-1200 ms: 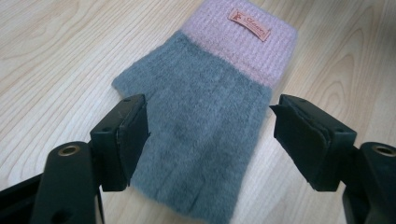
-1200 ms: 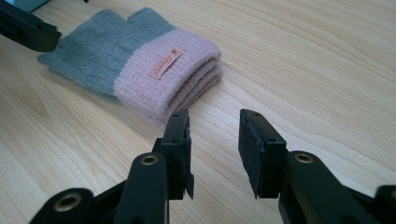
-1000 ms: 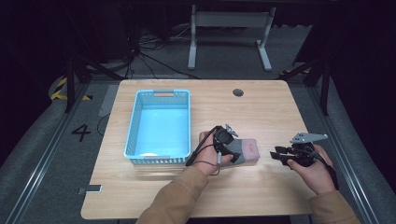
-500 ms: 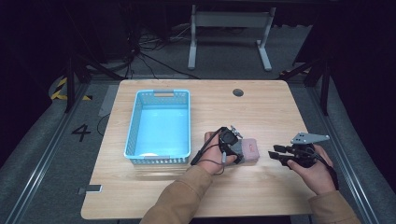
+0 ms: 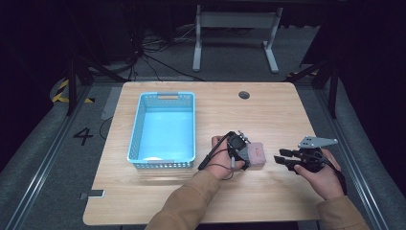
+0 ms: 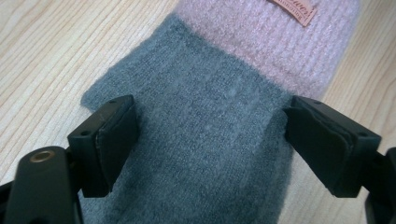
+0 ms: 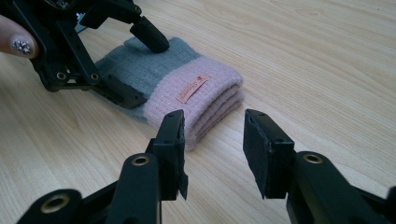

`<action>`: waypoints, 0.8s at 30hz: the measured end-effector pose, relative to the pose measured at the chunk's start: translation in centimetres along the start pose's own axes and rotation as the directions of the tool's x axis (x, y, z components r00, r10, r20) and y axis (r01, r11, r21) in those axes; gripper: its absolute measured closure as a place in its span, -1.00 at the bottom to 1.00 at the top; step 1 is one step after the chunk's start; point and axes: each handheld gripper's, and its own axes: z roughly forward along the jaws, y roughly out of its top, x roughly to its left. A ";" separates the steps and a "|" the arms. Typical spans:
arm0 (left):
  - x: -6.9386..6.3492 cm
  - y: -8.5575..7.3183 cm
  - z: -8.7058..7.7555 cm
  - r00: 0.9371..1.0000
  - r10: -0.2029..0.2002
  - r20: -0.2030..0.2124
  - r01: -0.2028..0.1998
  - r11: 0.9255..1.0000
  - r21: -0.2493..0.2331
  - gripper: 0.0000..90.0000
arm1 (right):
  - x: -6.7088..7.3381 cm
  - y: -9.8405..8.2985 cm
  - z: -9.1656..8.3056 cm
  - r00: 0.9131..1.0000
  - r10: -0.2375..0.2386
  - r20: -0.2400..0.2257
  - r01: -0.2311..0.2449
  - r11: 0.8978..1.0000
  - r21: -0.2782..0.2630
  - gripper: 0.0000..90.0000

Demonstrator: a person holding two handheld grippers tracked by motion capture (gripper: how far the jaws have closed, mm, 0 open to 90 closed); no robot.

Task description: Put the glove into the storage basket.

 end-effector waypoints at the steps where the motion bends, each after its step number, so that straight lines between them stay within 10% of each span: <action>1: -0.1 0.0 0.0 1.000 -0.003 -0.002 0.003 1.000 0.003 -0.62 | 0.0 0.0 0.0 1.000 -0.001 0.001 0.001 1.000 0.001 0.32; 24: -2.3 -0.1 -0.2 0.998 0.058 0.021 -0.057 0.998 -0.015 0.50 | -0.7 0.1 -0.9 0.999 0.027 0.022 -0.026 0.999 -0.039 0.31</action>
